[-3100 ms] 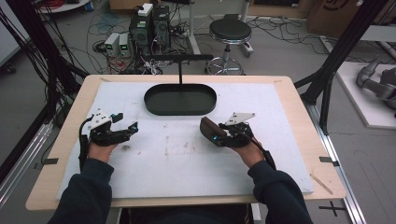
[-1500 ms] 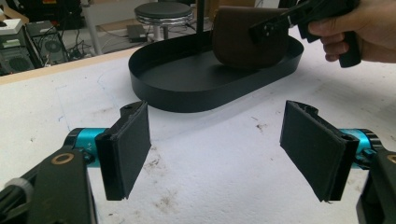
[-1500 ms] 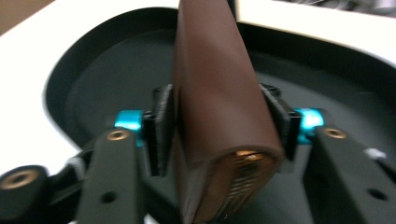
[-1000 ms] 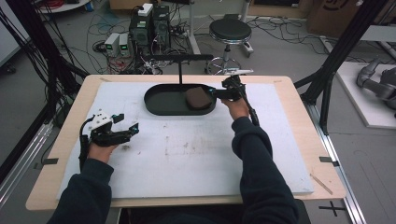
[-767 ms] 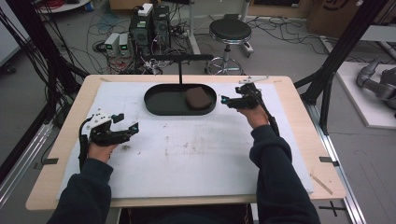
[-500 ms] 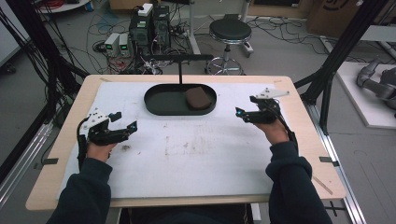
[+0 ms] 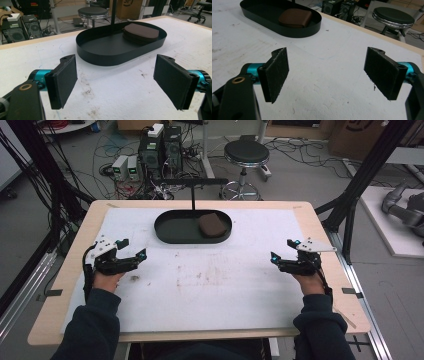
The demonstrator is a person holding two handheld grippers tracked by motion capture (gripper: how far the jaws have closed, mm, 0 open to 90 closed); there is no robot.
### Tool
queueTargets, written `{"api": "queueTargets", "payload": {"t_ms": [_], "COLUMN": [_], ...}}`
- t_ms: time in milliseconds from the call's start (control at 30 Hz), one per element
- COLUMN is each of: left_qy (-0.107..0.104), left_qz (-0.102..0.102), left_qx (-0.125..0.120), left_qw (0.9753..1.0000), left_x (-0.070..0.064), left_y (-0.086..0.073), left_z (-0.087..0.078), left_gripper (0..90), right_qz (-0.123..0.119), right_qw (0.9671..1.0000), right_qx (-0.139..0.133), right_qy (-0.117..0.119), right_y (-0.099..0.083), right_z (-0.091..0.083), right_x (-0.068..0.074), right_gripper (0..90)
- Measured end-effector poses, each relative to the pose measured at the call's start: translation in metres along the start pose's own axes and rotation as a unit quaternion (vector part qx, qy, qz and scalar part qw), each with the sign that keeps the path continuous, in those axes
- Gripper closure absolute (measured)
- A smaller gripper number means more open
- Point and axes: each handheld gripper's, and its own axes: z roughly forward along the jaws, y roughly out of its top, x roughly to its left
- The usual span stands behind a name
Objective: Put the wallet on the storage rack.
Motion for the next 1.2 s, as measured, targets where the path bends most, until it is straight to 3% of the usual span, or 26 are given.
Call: {"api": "queueTargets", "payload": {"t_ms": [367,1200], "left_qy": [0.0,-0.001], "left_qz": [0.007,0.005], "left_qx": [-0.008,-0.001], "left_qw": [0.9999,1.0], "left_x": [-0.004,-0.0027], "left_y": [0.0025,0.0001], "left_z": [-0.0042,-0.0027], "left_gripper": [19.1,19.3], "right_qz": [-0.006,0.011], "right_qw": [0.9997,0.9993], "right_qx": [0.024,0.035], "right_qy": [0.0,-0.008], "right_y": [-0.0021,-0.0059], "right_z": [0.0037,0.0075], "right_x": [0.0051,0.0029], "right_gripper": [20.4,20.4]}}
